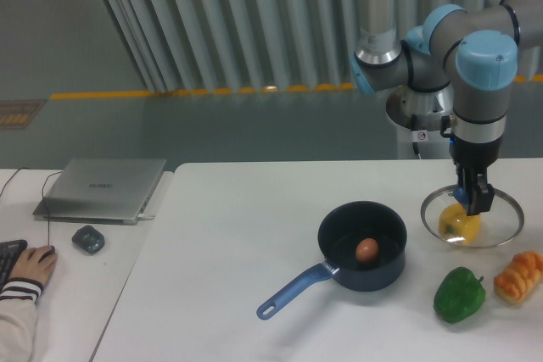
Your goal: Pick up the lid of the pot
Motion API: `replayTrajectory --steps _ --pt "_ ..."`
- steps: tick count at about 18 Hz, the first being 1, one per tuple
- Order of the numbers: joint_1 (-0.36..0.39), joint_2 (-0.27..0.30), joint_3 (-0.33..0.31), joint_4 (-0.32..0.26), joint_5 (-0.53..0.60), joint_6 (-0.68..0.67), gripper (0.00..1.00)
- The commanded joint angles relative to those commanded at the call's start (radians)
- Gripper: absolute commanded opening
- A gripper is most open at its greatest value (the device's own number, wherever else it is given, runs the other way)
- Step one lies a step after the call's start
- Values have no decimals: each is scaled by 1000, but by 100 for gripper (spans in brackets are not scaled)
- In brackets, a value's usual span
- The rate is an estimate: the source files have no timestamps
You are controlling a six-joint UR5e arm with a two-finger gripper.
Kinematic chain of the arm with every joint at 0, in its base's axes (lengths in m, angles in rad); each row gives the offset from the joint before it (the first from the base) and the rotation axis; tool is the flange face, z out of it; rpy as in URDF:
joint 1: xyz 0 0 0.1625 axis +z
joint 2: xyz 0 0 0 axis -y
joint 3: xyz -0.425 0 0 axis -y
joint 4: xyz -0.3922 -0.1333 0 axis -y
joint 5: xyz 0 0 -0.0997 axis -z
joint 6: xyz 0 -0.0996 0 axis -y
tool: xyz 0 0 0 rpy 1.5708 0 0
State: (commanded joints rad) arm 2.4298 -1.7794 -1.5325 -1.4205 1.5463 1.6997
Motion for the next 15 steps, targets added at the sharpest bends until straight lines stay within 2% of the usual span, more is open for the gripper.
replayTrajectory --steps 15 --pt "-5 2 -6 2 9 -3 24"
